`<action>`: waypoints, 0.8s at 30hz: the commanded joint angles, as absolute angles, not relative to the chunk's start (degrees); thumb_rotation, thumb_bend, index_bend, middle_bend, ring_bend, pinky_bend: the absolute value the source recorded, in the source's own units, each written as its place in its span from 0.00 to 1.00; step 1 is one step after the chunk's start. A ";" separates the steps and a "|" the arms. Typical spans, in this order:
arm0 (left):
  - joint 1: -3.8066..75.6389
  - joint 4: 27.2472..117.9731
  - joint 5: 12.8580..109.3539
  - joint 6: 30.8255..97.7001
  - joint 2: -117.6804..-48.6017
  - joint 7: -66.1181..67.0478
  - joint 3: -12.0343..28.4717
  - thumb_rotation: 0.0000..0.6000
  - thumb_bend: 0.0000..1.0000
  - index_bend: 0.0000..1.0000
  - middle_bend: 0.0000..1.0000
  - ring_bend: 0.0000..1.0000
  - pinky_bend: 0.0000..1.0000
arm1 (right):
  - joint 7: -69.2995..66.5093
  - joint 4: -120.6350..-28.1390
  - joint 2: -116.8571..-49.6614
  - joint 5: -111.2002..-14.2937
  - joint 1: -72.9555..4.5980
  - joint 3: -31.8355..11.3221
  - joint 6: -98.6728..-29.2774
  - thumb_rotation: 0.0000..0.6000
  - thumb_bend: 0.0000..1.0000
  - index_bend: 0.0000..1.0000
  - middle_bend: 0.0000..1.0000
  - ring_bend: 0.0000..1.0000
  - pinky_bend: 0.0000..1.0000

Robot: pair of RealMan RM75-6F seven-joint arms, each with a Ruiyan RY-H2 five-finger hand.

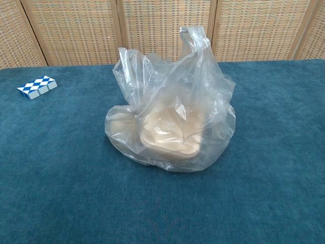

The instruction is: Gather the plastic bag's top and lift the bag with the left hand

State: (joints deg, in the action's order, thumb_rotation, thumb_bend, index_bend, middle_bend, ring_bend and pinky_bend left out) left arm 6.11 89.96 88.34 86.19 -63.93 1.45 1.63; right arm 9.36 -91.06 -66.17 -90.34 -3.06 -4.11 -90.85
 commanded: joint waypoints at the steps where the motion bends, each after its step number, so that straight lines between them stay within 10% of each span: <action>1: 6.25 89.98 88.14 85.74 -63.89 1.42 1.61 1.00 0.01 0.00 0.00 0.00 0.00 | 9.85 -91.13 -66.38 -90.11 -3.07 -4.18 -90.75 1.00 0.00 0.00 0.00 0.00 0.00; 24: 7.34 89.33 86.90 84.27 -65.18 3.19 2.57 1.00 0.01 0.00 0.00 0.00 0.00 | 3.79 -88.83 -66.08 -90.25 -10.02 -7.90 -84.05 1.00 0.00 0.00 0.00 0.00 0.00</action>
